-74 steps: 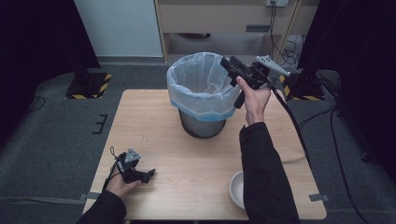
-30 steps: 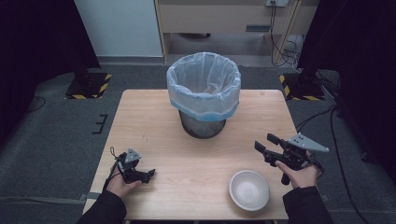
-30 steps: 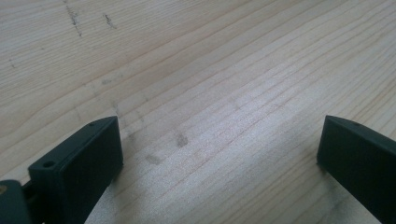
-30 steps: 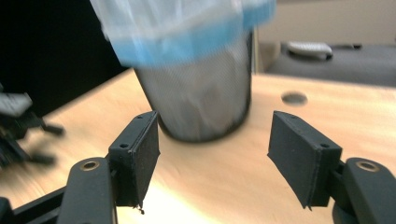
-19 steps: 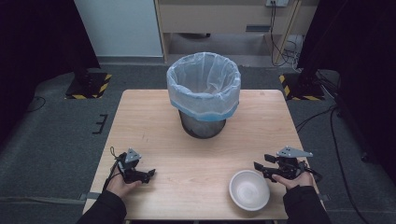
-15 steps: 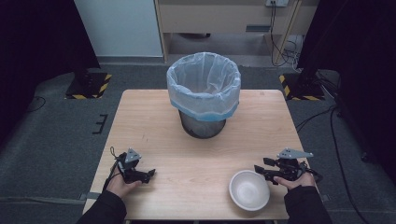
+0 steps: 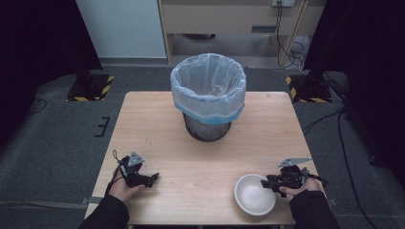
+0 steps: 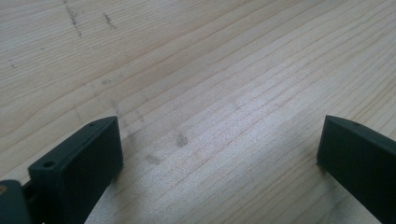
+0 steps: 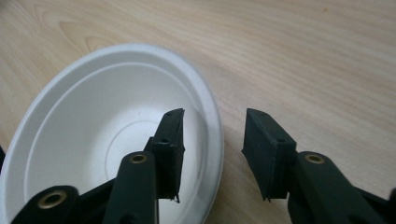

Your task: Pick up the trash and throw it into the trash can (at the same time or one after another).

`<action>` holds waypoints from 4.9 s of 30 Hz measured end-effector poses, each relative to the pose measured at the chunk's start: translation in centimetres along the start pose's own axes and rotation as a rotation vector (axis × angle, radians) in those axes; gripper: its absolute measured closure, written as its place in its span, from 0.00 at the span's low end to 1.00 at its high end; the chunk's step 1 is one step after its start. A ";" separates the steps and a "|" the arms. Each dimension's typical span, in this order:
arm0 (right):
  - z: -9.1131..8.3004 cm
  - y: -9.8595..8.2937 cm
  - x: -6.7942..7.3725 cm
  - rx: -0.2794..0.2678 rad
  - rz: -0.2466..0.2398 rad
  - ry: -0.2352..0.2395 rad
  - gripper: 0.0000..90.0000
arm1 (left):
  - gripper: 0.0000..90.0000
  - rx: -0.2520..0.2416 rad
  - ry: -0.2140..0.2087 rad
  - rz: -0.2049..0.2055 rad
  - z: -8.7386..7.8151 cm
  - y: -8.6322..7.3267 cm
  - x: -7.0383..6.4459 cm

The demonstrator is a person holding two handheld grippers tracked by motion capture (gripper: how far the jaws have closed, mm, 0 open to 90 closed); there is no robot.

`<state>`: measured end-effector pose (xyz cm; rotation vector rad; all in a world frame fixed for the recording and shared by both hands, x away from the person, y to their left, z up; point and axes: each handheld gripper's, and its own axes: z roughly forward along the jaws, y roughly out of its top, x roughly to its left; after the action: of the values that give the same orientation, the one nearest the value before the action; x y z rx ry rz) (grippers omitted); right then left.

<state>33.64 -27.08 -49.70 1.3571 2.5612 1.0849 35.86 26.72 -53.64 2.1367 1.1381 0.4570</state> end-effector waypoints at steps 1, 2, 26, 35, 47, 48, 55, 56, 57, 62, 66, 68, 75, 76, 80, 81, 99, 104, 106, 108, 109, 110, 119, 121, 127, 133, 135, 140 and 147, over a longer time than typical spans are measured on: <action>0.1 0.0 0.0 0.008 -0.003 0.003 0.67 | 0.00 0.000 0.000 0.000 0.0 0.0 0.0; 0.1 0.0 0.0 0.018 -0.005 0.003 0.67 | 0.00 0.000 0.000 0.000 0.0 0.0 0.0; -1.3 1.0 0.0 -0.066 0.048 0.013 0.93 | 0.00 0.000 0.000 0.000 0.0 0.0 0.0; -2.6 1.6 -0.1 -0.208 0.080 -0.045 0.93 | 0.00 0.000 0.000 0.000 0.0 0.0 0.0; -4.4 2.4 -0.2 -0.497 0.166 -0.105 0.93 | 0.00 0.000 0.000 0.000 0.0 0.0 0.0; -4.6 2.4 -0.2 -0.521 0.173 -0.111 0.93 | 0.00 0.000 0.000 0.000 0.0 0.0 0.0; -5.1 2.7 -0.4 -0.618 0.201 -0.099 0.93 | 0.00 0.000 0.000 0.000 0.0 0.0 0.0; -5.1 2.8 -0.4 -0.631 0.204 -0.101 0.93 | 0.00 0.000 0.000 0.000 0.0 0.0 0.0; -5.2 2.9 -0.4 -0.644 0.204 -0.104 0.93 | 0.00 0.000 0.000 0.000 0.0 0.0 0.0; -5.8 3.4 -0.4 -0.730 0.221 -0.125 0.93 | 0.00 0.000 0.000 0.000 0.0 0.0 0.0; -6.3 3.9 -0.3 -0.774 0.225 -0.143 0.93 | 0.00 0.000 0.000 0.000 0.0 0.0 0.0; -6.6 4.4 -0.2 -0.808 0.228 -0.144 0.93 | 0.00 0.000 0.000 0.000 0.0 0.0 0.0; -8.5 6.3 0.2 -0.926 0.214 -0.140 0.93 | 0.00 0.000 0.000 0.000 0.0 0.0 0.0; -8.8 6.7 0.3 -0.940 0.213 -0.138 0.93 | 0.00 0.000 0.000 0.000 0.0 0.0 0.0; -9.6 8.1 0.7 -0.988 0.204 -0.131 0.93 | 0.00 0.000 0.000 0.000 0.0 0.0 0.0; -9.9 8.6 0.9 -1.004 0.201 -0.127 0.93 | 0.00 0.000 0.000 0.000 0.0 0.0 0.0; -10.6 15.7 2.6 -1.113 0.145 -0.175 0.93 | 0.00 0.000 0.000 0.000 0.0 0.0 0.0; -10.6 17.9 3.1 -1.129 0.126 -0.192 0.93 | 0.00 0.000 0.000 0.000 0.0 0.0 0.0; -10.5 18.9 3.3 -1.129 0.117 -0.200 0.93 | 0.00 0.000 0.000 0.000 0.0 0.0 0.0; -10.3 19.6 3.4 -1.131 0.111 -0.206 0.93 | 0.00 0.000 0.000 0.000 0.0 0.0 0.0; -10.3 20.0 3.5 -1.131 0.110 -0.210 0.93 | 0.00 0.000 0.000 0.000 0.0 0.0 0.0; -10.2 20.3 3.5 -1.131 0.110 -0.212 0.93 | 0.00 0.000 0.000 0.000 0.0 0.0 0.0; -9.1 23.3 3.9 -1.143 0.098 -0.232 0.93 | 0.00 0.000 -0.001 0.000 0.0 0.0 0.0; -8.7 23.8 4.0 -1.145 0.098 -0.236 0.93 | 0.00 0.000 -0.001 0.001 0.0 0.0 0.0; -7.4 25.5 4.6 -1.130 0.077 -0.257 0.93 | 0.00 -0.003 -0.002 -0.001 0.0 0.0 0.0; -5.1 27.5 4.9 -1.110 0.063 -0.271 0.93 | 0.00 -0.003 -0.002 0.000 0.0 0.0 0.0; -4.3 28.1 4.9 -1.091 0.046 -0.287 0.93 | 0.00 -0.003 -0.002 0.000 0.0 0.0 0.0; -2.6 29.2 5.1 -1.049 0.029 -0.301 0.91 | 0.00 -0.003 -0.002 0.001 0.0 0.0 0.0; -1.7 29.5 4.1 -0.958 0.009 -0.214 0.67 | 0.00 -0.003 -0.002 0.001 0.0 0.0 0.0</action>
<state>51.46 -14.05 -29.63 1.0994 1.4933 1.7060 35.88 26.69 -53.66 2.1347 1.1339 0.4566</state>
